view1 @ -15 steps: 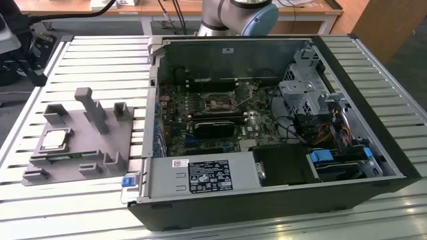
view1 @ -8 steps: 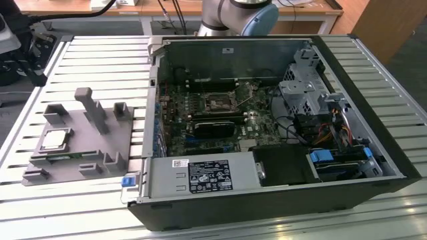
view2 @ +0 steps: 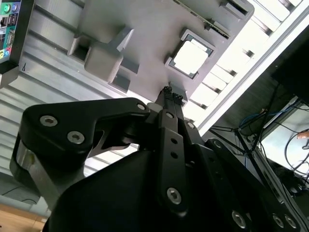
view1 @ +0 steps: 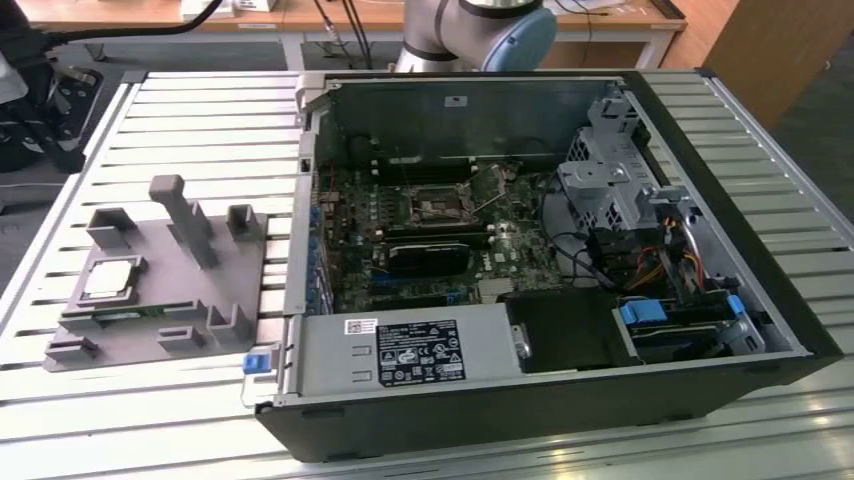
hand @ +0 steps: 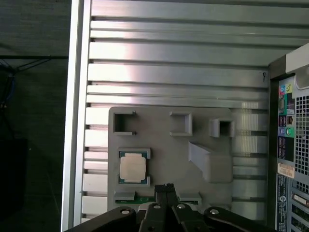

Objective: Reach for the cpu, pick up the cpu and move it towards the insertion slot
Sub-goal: 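Pick up the cpu and move it towards the insertion slot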

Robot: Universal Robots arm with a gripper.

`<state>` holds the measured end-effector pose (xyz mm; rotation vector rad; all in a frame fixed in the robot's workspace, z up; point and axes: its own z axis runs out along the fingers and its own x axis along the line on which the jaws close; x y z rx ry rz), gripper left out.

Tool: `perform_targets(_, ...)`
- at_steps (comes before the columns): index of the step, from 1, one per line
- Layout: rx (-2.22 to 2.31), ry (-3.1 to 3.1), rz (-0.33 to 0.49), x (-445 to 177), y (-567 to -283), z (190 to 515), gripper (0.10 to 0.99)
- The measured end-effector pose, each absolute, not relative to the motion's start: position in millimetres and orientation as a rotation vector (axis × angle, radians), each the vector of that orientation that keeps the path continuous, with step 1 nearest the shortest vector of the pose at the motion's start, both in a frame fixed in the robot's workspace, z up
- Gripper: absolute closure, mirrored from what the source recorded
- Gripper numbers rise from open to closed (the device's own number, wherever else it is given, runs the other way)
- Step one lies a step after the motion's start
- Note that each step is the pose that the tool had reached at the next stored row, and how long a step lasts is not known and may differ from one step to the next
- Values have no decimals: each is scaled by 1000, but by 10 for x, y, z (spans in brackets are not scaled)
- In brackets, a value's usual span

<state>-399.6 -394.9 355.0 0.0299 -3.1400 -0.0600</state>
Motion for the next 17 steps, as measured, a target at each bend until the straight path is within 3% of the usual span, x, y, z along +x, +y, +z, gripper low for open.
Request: perform_targets(17,30,-3140,-60,-4366,-3957,3513,980)
